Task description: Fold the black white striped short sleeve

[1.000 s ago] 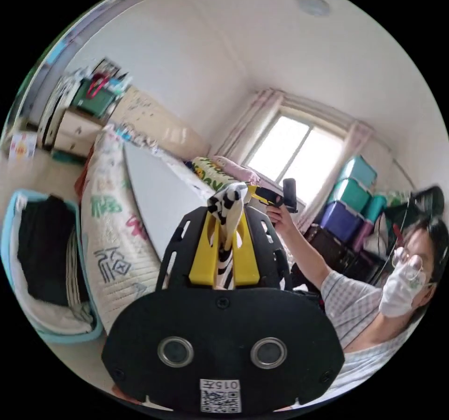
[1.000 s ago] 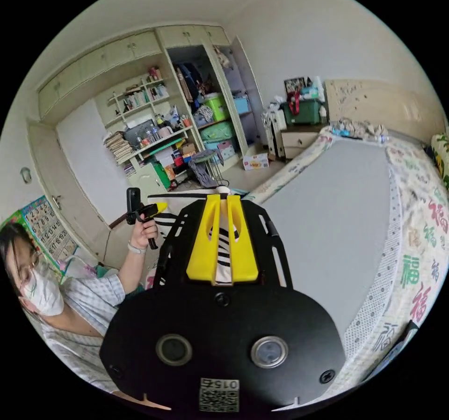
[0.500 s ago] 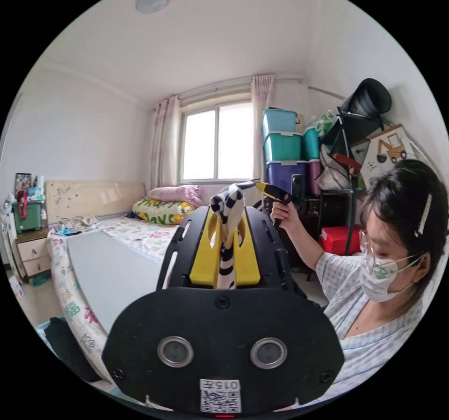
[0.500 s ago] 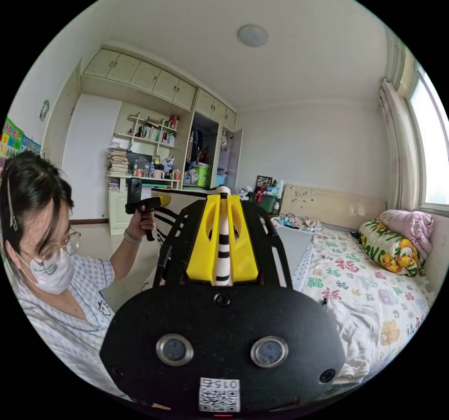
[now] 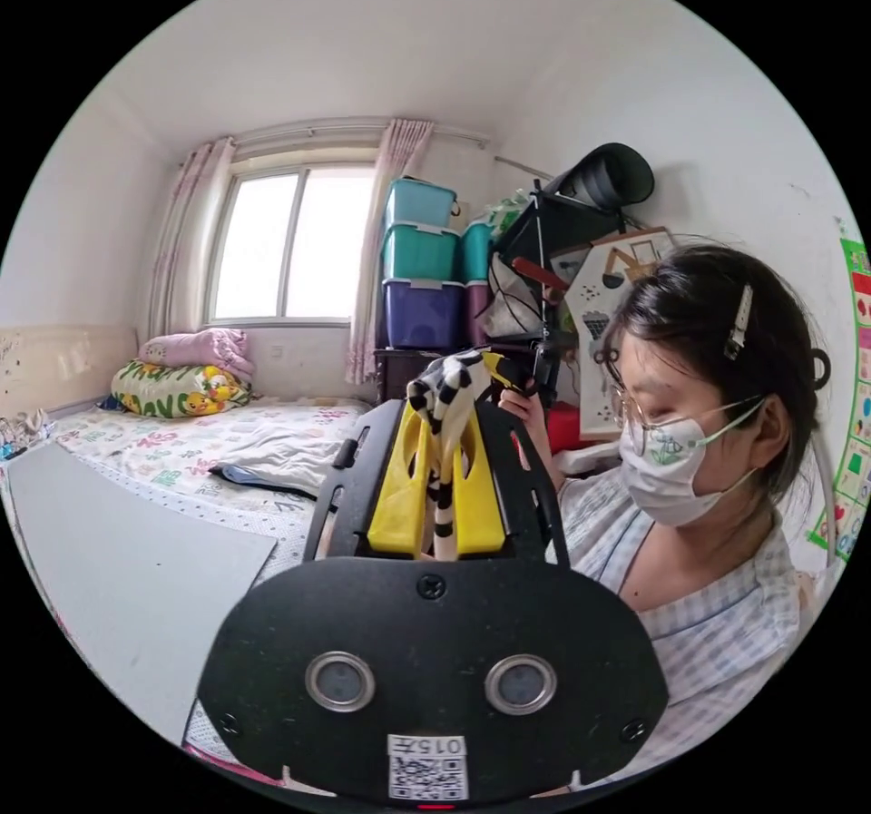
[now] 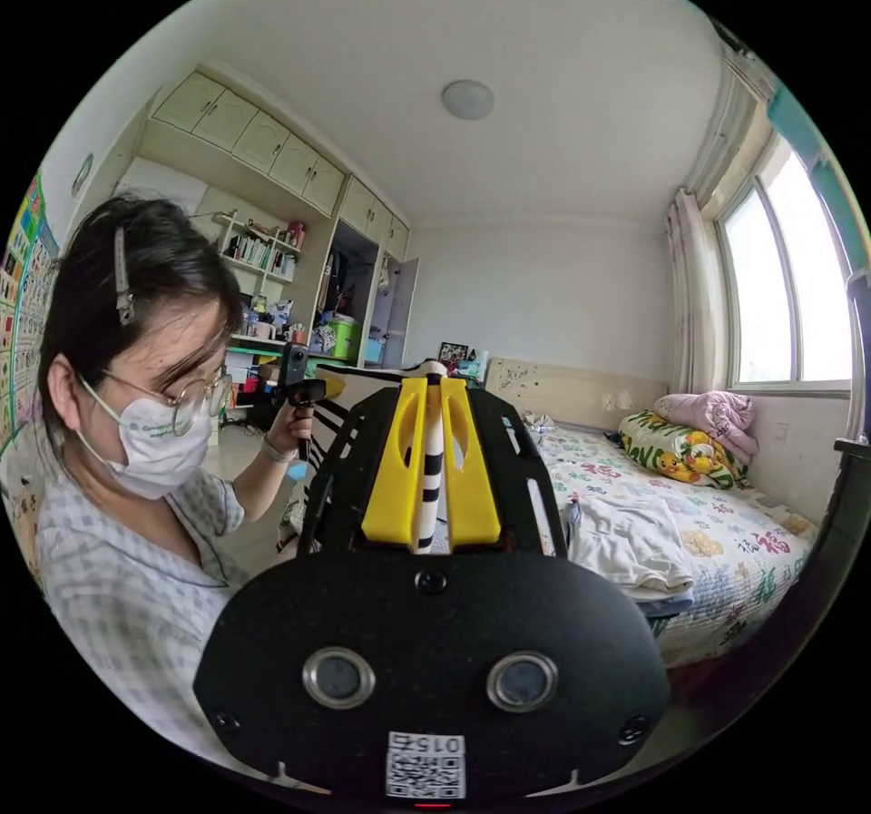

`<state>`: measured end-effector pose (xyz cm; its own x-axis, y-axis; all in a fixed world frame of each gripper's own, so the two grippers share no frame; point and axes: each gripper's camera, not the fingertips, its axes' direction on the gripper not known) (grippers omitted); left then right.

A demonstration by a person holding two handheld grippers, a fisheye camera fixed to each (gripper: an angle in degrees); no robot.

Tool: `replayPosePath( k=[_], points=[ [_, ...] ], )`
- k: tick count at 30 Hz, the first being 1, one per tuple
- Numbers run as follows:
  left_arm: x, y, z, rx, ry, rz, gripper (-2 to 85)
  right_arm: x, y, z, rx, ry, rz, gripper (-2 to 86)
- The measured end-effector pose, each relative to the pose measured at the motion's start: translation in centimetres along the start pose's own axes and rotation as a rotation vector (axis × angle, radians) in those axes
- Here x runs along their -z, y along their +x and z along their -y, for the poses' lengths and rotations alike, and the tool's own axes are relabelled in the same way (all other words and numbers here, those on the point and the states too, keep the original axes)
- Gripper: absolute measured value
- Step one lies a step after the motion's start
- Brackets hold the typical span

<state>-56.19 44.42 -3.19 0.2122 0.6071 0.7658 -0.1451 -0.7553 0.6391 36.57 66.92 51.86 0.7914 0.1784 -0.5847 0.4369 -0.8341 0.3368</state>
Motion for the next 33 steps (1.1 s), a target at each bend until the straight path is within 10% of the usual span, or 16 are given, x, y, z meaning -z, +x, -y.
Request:
replayPosePath(
  k=[33],
  points=[
    [2.2,10.8,5.6,-0.239,0.004,-0.286,0.1,2.9,-19.5,-23.4,0.454,0.148,0.059,2.7]
  ],
)
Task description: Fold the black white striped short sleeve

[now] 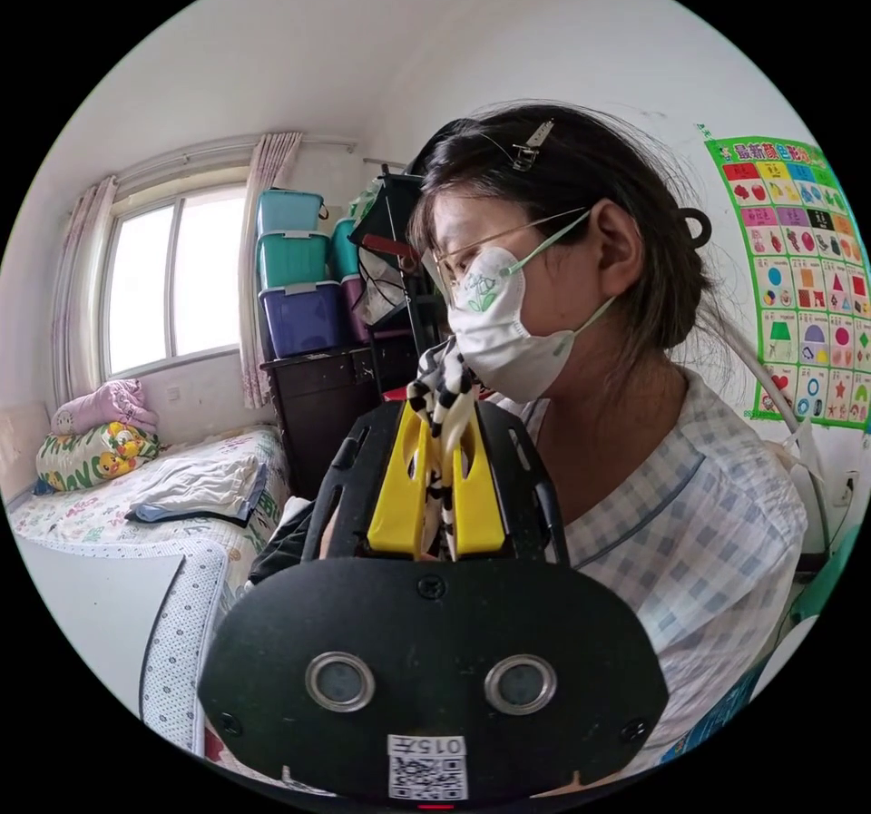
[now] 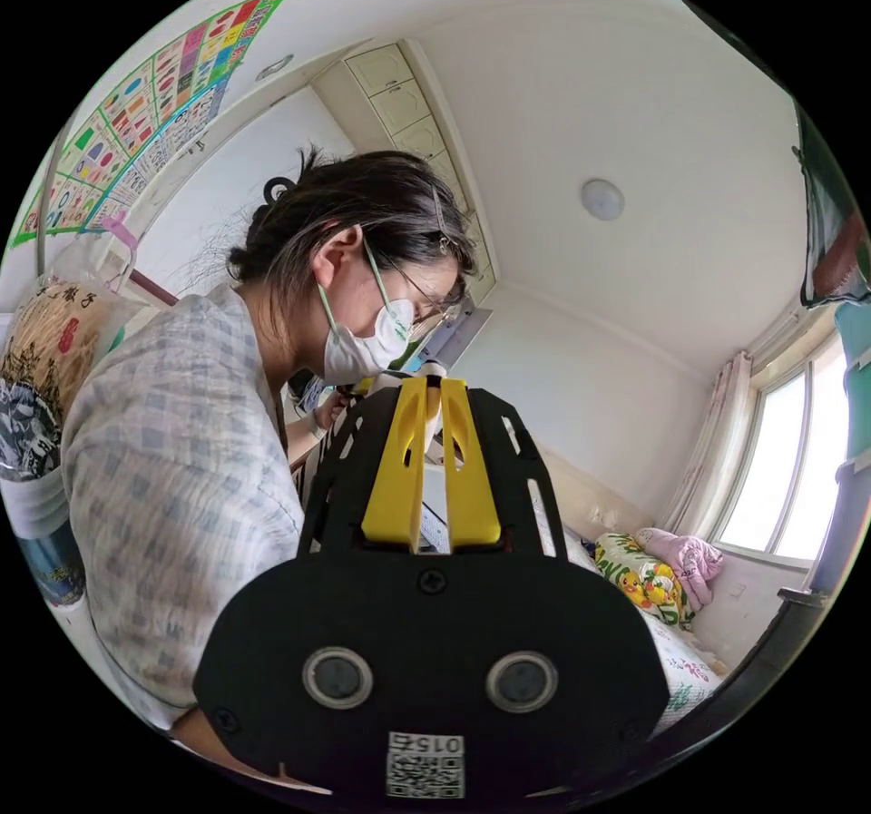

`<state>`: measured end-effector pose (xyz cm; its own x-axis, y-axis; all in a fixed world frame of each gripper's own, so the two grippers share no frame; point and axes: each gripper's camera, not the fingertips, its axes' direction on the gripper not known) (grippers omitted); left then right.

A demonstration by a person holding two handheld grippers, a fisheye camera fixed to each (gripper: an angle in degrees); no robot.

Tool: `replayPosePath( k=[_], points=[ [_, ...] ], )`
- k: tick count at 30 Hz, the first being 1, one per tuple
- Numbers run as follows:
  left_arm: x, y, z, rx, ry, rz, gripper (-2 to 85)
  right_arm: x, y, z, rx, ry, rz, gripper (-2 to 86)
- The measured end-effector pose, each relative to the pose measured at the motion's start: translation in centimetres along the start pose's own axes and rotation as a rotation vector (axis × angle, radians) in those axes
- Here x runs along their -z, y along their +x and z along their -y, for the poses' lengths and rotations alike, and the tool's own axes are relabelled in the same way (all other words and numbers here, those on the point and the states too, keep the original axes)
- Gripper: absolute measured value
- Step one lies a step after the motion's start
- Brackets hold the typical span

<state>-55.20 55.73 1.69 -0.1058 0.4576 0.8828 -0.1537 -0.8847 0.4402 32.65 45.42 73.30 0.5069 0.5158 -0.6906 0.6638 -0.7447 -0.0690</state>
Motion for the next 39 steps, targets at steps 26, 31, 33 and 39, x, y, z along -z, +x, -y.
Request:
replayPosePath(
  k=[26,31,33,39],
  points=[
    [-8.7,13.9,-4.9,0.000,-0.017,0.005,0.1,-5.8,2.6,2.5,-0.011,0.033,0.015,3.0],
    [-11.2,16.6,-8.0,0.003,-0.016,0.001,0.2,-7.3,4.2,4.6,-0.004,0.034,0.015,2.8],
    [-12.2,17.6,-9.4,0.005,-0.017,0.001,0.2,-7.9,5.1,5.4,-0.010,0.028,0.013,2.8],
    [-17.7,15.0,-17.0,0.147,-0.092,0.146,0.5,-14.6,11.5,6.2,-0.205,-0.274,-0.222,3.0]
  ],
)
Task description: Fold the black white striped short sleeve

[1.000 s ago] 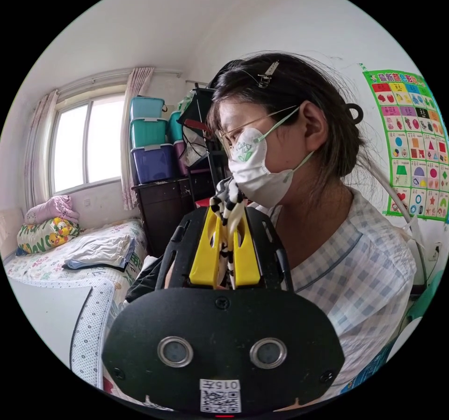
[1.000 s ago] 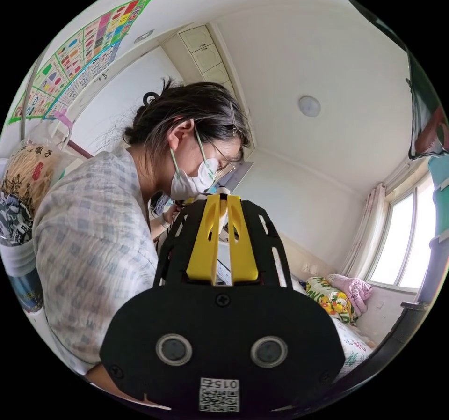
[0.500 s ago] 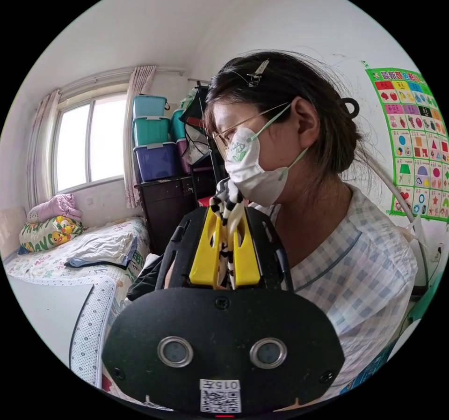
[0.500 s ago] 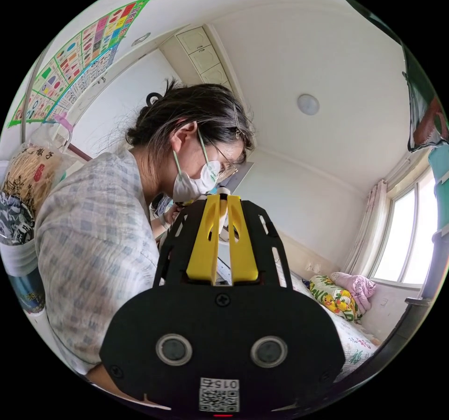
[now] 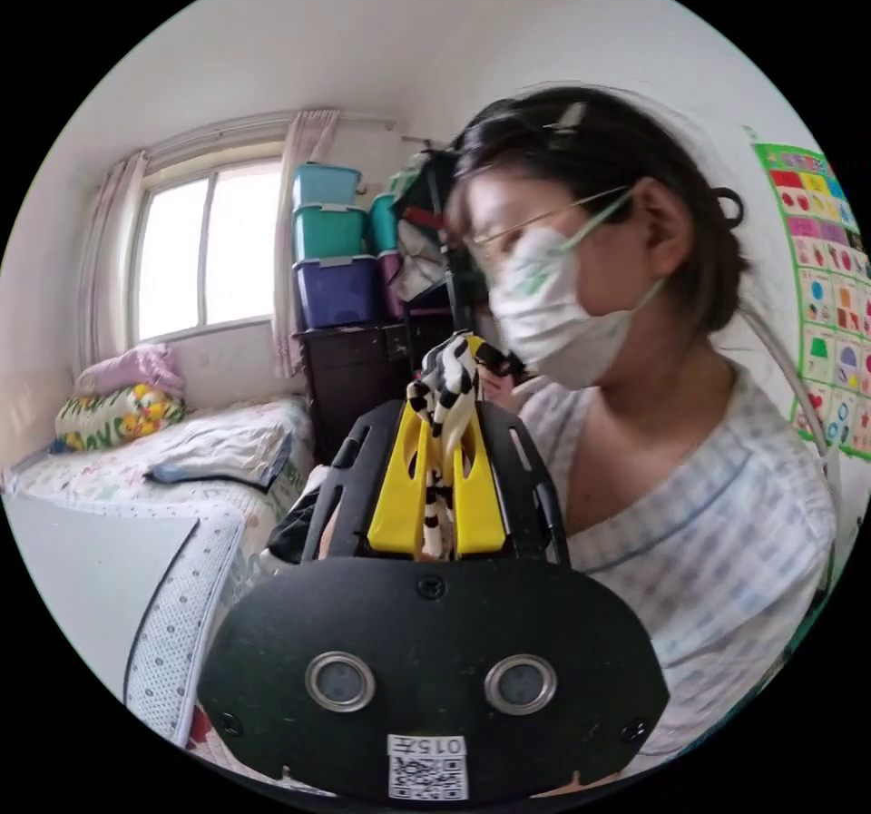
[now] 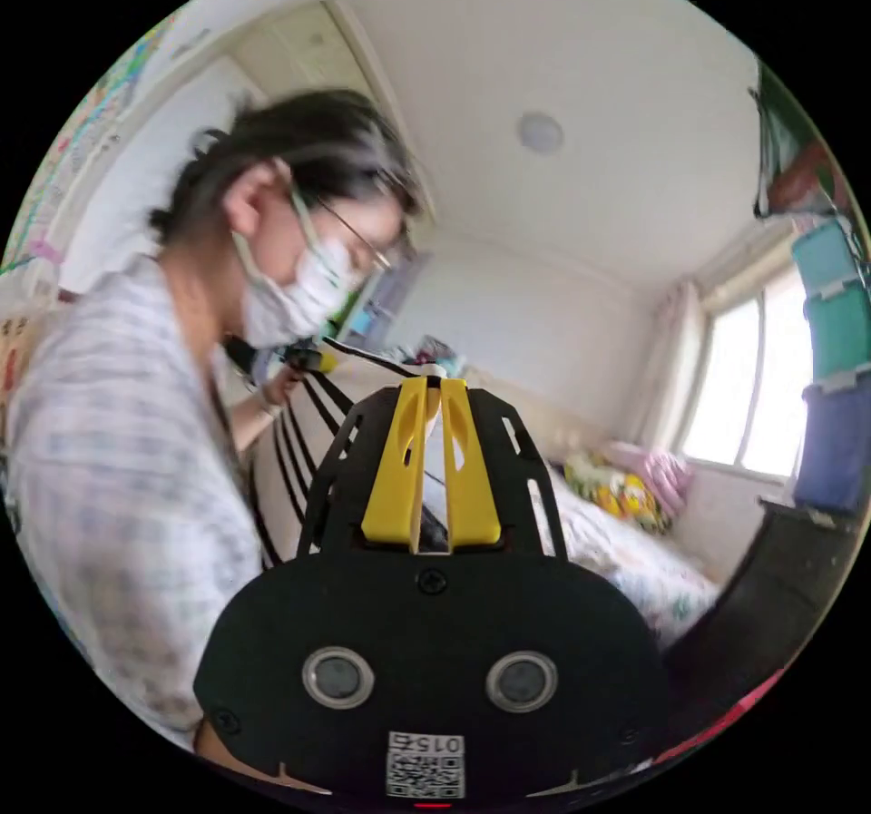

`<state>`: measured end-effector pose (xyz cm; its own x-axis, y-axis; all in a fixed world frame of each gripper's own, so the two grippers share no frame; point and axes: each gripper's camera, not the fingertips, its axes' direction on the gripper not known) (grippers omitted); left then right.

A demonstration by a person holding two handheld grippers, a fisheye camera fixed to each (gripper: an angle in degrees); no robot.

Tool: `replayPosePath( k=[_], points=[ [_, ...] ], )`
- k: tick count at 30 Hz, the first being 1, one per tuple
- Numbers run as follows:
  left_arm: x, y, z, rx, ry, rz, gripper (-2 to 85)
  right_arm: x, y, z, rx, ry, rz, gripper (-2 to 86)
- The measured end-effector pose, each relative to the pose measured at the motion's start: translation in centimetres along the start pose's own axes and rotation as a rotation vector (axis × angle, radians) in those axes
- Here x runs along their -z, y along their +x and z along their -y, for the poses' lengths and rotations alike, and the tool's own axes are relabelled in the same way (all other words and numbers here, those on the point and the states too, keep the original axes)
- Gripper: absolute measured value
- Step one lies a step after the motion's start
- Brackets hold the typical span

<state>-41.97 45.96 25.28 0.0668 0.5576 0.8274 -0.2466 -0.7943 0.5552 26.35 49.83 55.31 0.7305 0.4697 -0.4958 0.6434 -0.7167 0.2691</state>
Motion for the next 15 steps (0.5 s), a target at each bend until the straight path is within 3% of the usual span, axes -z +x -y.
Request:
replayPosePath(
  k=[2,7,10,15],
  points=[
    [-5.6,-6.1,-5.1,0.170,-0.092,0.103,0.7,-7.2,4.3,-0.5,-0.146,-0.243,-0.076,3.1],
    [-17.3,-19.2,-20.8,0.554,-0.290,0.182,1.7,-20.3,13.8,-6.4,-0.492,-0.573,-0.014,3.4],
    [-18.8,-20.3,-28.1,0.657,-0.222,0.143,2.7,-21.8,16.4,-7.8,-0.620,-0.524,0.030,3.7],
    [-19.6,-18.2,-34.3,0.702,-0.202,0.131,5.2,-21.8,19.5,-5.7,-0.611,-0.496,0.118,4.9]
  ],
)
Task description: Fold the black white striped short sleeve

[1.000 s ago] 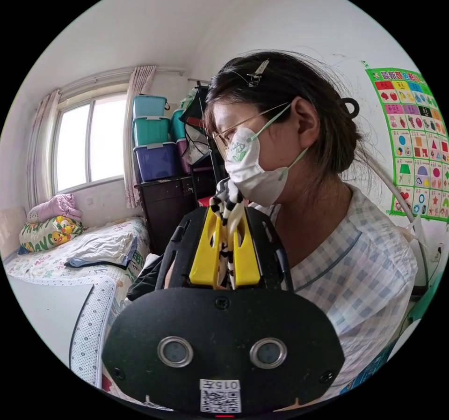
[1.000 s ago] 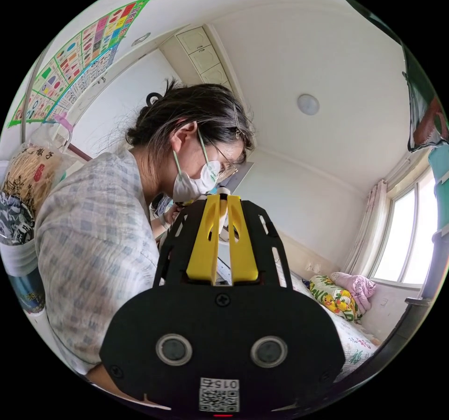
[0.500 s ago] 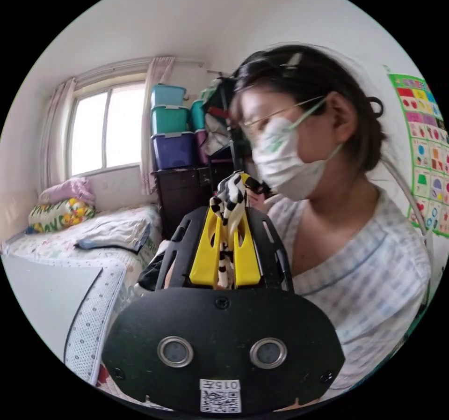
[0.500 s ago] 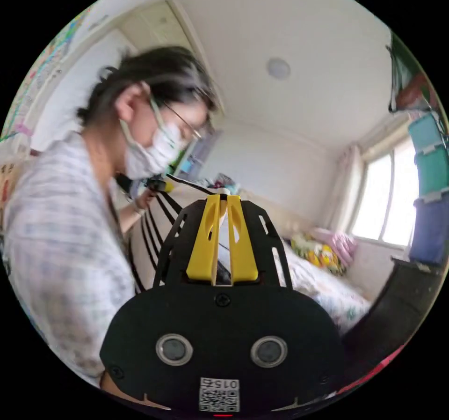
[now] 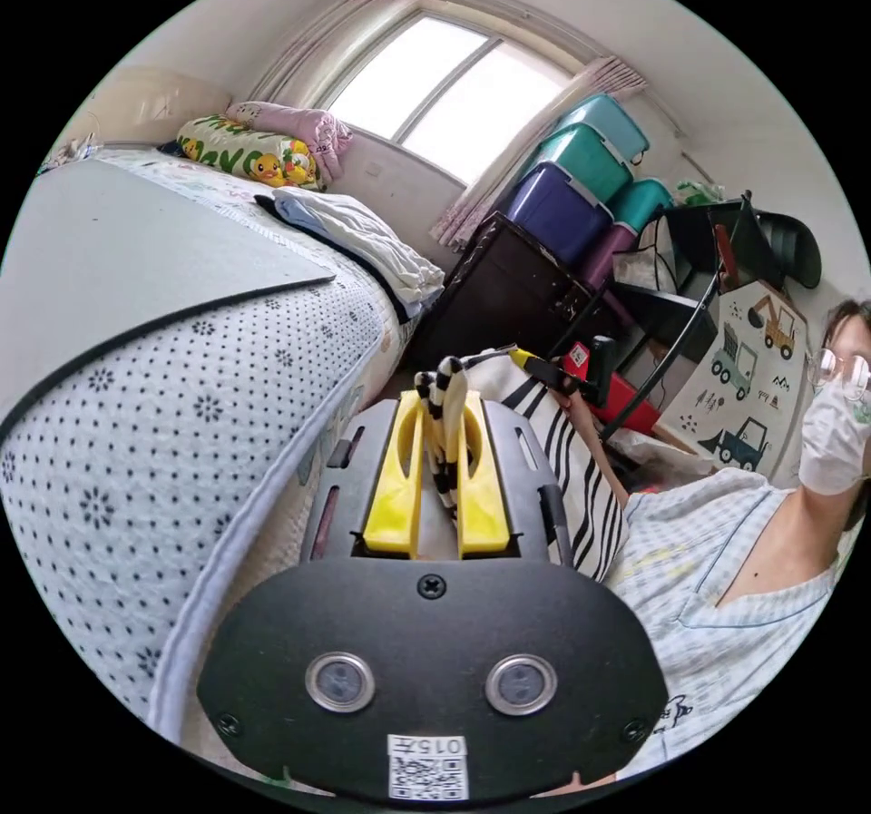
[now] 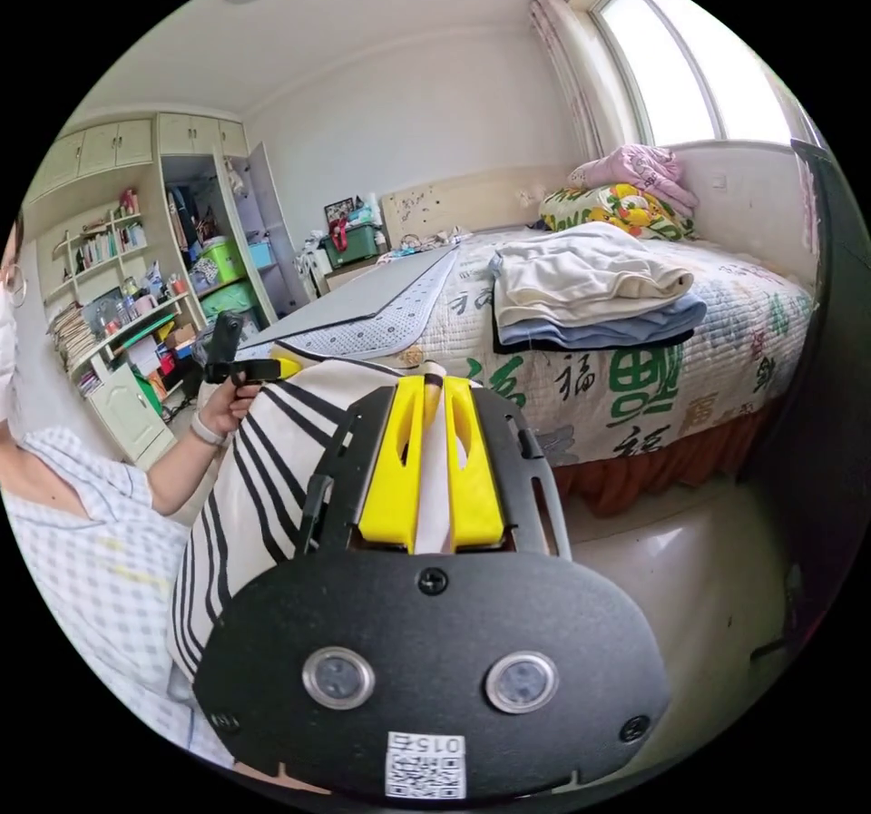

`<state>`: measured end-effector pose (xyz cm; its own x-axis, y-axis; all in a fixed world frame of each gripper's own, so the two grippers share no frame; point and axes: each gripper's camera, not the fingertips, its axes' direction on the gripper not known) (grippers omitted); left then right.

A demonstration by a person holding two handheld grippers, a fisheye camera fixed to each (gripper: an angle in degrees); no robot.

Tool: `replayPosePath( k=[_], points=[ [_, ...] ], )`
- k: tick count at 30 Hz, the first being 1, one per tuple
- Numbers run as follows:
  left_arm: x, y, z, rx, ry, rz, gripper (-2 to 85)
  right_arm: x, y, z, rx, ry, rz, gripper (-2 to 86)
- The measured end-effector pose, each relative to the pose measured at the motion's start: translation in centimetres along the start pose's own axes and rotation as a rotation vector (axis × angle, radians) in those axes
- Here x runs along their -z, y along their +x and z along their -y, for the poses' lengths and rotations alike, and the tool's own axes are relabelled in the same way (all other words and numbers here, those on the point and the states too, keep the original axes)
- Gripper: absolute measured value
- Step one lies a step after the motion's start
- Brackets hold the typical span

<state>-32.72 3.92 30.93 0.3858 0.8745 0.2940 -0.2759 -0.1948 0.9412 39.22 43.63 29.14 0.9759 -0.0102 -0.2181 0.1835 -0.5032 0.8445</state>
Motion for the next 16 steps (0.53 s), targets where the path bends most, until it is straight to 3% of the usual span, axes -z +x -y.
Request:
replayPosePath(
  k=[6,10,16],
  points=[
    [0.9,2.5,-3.5,-0.046,-0.006,0.184,5.3,3.6,2.5,8.6,0.090,-0.021,-0.268,3.1],
    [1.4,4.9,-1.0,-0.114,0.102,0.295,3.5,1.7,3.8,18.2,0.225,-0.046,-0.188,4.4],
    [-8.5,2.3,5.8,-0.125,0.066,0.341,5.2,-8.5,6.0,33.8,0.300,-0.095,-0.151,6.9]
  ],
)
